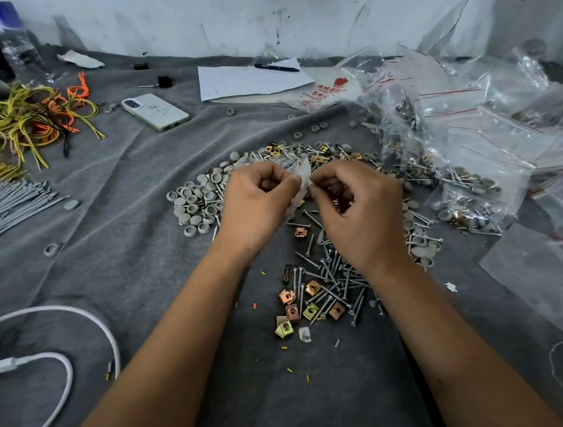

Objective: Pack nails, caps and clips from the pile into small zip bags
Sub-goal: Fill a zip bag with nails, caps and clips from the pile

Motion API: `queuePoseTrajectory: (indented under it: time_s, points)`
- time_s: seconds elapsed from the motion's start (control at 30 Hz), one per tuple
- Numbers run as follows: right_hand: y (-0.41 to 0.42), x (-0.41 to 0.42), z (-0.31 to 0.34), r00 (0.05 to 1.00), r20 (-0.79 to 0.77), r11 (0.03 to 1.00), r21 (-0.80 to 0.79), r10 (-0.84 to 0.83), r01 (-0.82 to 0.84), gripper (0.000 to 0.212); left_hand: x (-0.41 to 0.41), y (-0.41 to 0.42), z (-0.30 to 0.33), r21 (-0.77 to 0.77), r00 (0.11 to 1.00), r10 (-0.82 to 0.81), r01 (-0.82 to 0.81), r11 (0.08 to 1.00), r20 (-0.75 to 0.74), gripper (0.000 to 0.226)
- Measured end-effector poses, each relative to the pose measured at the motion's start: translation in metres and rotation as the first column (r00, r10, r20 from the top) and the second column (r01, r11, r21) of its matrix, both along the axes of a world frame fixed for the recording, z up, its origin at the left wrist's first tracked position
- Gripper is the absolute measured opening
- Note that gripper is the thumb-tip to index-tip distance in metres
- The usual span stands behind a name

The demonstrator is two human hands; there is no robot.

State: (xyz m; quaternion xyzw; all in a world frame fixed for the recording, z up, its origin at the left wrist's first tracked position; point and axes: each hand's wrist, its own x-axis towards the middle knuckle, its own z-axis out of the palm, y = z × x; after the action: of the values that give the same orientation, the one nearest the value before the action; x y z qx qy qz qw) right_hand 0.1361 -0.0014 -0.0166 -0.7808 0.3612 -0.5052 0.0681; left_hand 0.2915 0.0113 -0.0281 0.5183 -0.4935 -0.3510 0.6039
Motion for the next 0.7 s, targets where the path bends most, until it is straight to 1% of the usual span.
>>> queuePoseTrajectory:
  time_s: [0.1, 0.13, 0.2, 0.27, 0.33, 0.47, 0.7]
  points:
    - [0.001, -0.001, 0.003, 0.994, 0.080, 0.993, -0.082, -0.073, 0.080, 0.007, 0.003, -0.002, -0.004, 0.018, 0.997, 0.033, -0.034, 0.999, 0.065, 0.021]
    - [0.001, -0.001, 0.003, 0.993, 0.091, 0.992, -0.098, -0.072, 0.080, 0.007, 0.003, -0.003, -0.006, 0.026, 0.995, 0.032, -0.035, 0.999, 0.094, 0.022]
    - [0.001, -0.001, 0.002, 0.997, 0.067, 0.994, -0.098, -0.039, 0.046, 0.007, 0.004, -0.005, -0.009, 0.047, 0.993, -0.009, 0.003, 0.999, 0.119, 0.024]
    - [0.001, 0.000, 0.001, 1.000, 0.013, 0.998, -0.059, -0.006, 0.007, 0.007, 0.004, -0.006, -0.011, 0.059, 0.996, -0.038, 0.033, 0.998, 0.078, 0.024]
    - [0.000, 0.000, 0.000, 1.000, -0.013, 1.000, -0.016, -0.003, 0.003, 0.007, 0.005, -0.007, -0.011, 0.071, 0.999, -0.026, 0.024, 0.997, 0.027, 0.022]
    - [-0.002, -0.001, -0.001, 1.000, 0.007, 0.999, 0.034, -0.012, 0.012, 0.006, 0.007, -0.006, -0.009, 0.069, 0.999, 0.001, 0.002, 0.998, -0.041, 0.029]
    - [-0.002, -0.001, 0.000, 1.000, 0.027, 0.996, 0.085, -0.012, 0.010, 0.007, 0.005, -0.004, -0.004, 0.074, 1.000, 0.029, -0.029, 0.997, -0.009, 0.031]
